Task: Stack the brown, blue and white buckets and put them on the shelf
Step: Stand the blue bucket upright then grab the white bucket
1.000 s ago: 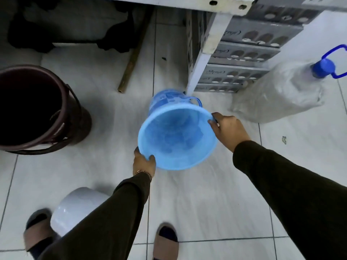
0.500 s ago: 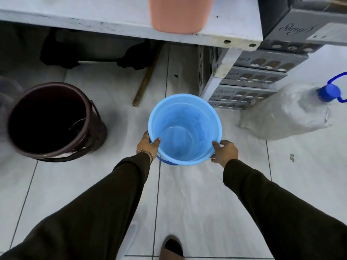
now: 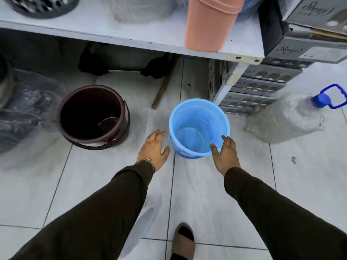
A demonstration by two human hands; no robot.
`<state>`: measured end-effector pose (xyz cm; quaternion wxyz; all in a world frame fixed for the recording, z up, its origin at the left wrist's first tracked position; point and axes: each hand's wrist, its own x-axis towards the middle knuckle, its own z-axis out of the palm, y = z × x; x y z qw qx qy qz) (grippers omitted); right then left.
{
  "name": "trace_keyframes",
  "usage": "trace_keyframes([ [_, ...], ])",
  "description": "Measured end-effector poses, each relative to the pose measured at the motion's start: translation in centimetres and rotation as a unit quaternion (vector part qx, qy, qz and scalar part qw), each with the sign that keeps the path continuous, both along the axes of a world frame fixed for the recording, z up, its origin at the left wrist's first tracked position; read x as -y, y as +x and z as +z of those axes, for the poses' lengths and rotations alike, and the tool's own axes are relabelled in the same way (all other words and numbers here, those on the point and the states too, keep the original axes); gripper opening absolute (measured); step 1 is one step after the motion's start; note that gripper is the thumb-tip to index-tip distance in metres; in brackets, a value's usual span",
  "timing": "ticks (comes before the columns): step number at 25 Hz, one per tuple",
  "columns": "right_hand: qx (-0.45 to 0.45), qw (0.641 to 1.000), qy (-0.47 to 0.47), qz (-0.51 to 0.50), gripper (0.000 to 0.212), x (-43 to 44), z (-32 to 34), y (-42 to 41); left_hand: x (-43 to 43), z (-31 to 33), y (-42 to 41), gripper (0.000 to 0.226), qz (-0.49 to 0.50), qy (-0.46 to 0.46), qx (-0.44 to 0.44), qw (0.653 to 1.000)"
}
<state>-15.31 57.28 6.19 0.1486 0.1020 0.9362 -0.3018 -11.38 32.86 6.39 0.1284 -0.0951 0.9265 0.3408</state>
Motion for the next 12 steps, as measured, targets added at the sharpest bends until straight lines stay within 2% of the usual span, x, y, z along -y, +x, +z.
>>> trace_keyframes([
  [4, 0.027, 0.999, -0.026, -0.014, 0.060, 3.8, 0.5, 8.6, 4.0, 1.6, 8.2, 0.056, -0.115, -0.050, 0.041, 0.991],
  [7, 0.105, 0.993, -0.059, -0.002, 0.061, 7.4, -1.7, 16.8, 7.7, -0.2, 15.0, 0.065, -0.231, -0.100, 0.085, 0.964],
  [9, 0.172, 0.981, -0.079, 0.043, 0.072, 9.8, -3.9, 22.1, 9.2, -2.8, 18.7, 0.070, -0.361, -0.168, 0.069, 0.915],
  [12, 0.299, 0.946, -0.081, 0.095, 0.089, 14.7, -8.8, 30.0, 9.3, -6.9, 22.5, 0.066, -0.533, -0.271, 0.059, 0.799],
])
